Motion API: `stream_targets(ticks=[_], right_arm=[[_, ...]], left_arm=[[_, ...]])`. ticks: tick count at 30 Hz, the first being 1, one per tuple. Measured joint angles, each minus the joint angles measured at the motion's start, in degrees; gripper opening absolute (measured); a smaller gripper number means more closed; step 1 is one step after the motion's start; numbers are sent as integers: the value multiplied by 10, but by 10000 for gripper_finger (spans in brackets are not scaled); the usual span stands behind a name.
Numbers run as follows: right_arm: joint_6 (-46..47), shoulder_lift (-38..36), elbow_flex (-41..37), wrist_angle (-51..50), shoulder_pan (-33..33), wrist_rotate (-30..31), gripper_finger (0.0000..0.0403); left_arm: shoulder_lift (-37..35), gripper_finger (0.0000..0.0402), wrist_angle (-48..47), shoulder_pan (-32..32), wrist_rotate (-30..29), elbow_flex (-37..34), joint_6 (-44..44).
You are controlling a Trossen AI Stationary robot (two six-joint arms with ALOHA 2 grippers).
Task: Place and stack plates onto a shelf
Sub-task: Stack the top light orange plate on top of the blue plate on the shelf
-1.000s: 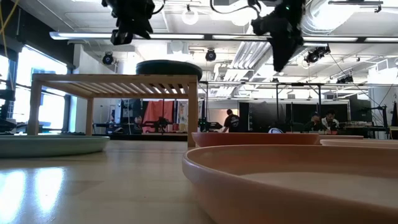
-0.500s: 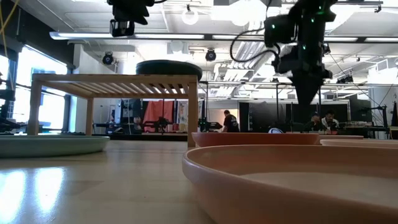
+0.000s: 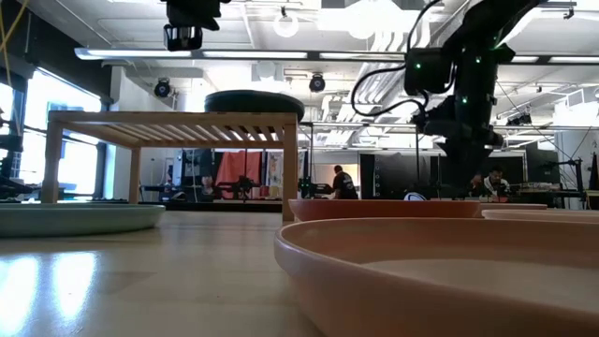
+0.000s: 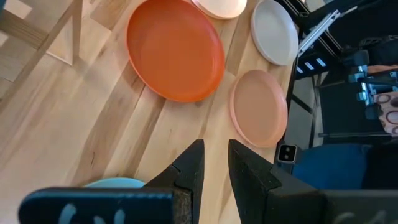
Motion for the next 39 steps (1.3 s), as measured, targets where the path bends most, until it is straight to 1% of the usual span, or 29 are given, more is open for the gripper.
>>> stream_targets(ticks=[6, 9, 11, 15, 20, 28, 31, 34, 35, 39], right_arm=[[-14, 0, -25, 32, 0, 5, 74], [-15, 0, -34, 34, 0, 11, 74], [-15, 0, -36, 35, 0, 21, 74], [-26, 5, -36, 49, 0, 21, 74], [-28, 35, -36, 54, 0, 15, 74], [-26, 69, -36, 54, 0, 34, 73], [-24, 70, -36, 52, 0, 35, 56], [-24, 70, -36, 52, 0, 30, 16], [-26, 70, -36, 52, 0, 27, 9], [-12, 70, -36, 51, 0, 18, 7]], left_arm=[[0, 62, 0, 0, -16, 0, 0], [0, 62, 0, 0, -35, 0, 0], [0, 62, 0, 0, -37, 0, -1], [0, 62, 0, 0, -38, 0, -1], [0, 62, 0, 1, -39, 0, -1], [0, 62, 0, 1, -39, 0, -1], [0, 62, 0, 1, -39, 0, -1], [0, 62, 0, 1, -39, 0, -1], [0, 62, 0, 1, -39, 0, -1], [0, 62, 0, 1, -39, 0, -1]])
